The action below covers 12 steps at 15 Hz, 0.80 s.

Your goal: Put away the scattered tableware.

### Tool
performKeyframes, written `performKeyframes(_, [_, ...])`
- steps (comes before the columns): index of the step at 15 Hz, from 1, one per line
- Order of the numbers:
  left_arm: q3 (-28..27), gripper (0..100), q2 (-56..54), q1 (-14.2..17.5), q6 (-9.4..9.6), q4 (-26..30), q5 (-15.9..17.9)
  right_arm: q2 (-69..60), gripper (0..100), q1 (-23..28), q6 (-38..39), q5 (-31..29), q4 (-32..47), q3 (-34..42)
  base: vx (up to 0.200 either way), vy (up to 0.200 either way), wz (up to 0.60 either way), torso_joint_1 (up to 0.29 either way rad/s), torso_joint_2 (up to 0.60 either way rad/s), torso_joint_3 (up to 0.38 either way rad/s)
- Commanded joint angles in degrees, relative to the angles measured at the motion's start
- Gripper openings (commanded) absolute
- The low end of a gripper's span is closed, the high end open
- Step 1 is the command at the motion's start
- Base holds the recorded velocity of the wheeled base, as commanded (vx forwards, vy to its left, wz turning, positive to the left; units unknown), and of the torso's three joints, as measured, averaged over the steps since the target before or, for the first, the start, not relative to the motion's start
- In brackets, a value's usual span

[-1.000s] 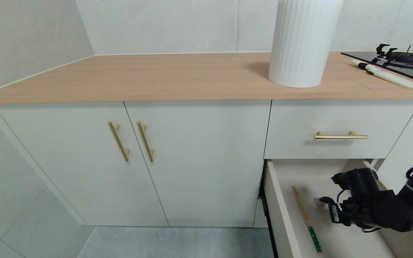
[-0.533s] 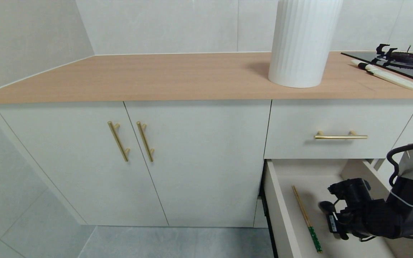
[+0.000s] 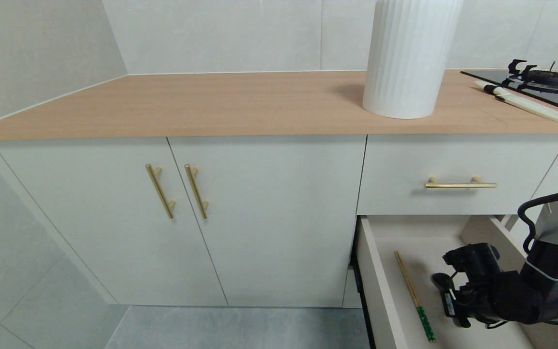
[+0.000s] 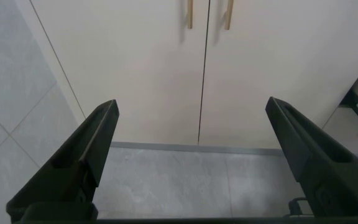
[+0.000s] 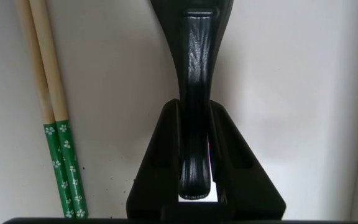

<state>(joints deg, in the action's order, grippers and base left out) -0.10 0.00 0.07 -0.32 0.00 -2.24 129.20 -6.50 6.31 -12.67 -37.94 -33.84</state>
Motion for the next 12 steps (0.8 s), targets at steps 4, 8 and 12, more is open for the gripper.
performKeyframes(4, [0.01,100,0.09,0.01,-0.03,0.0,-0.04,-0.79,100,-0.01,0.01,0.01,-0.03,0.0,0.0,0.0,0.0,0.0,0.0,0.0])
performKeyframes(8, [0.01,100,0.09,0.01,-0.03,0.0,-0.04,-9.14,100,0.35,0.1,0.19,0.06,1.15,0.0,0.0,0.0,0.0,0.0,0.0])
performKeyframes(12, [0.01,100,0.09,0.01,-0.03,0.0,-0.04,-28.47,100,0.35,0.01,0.36,9.99,1.41,0.0,0.0,0.0,0.0,0.0,0.0])
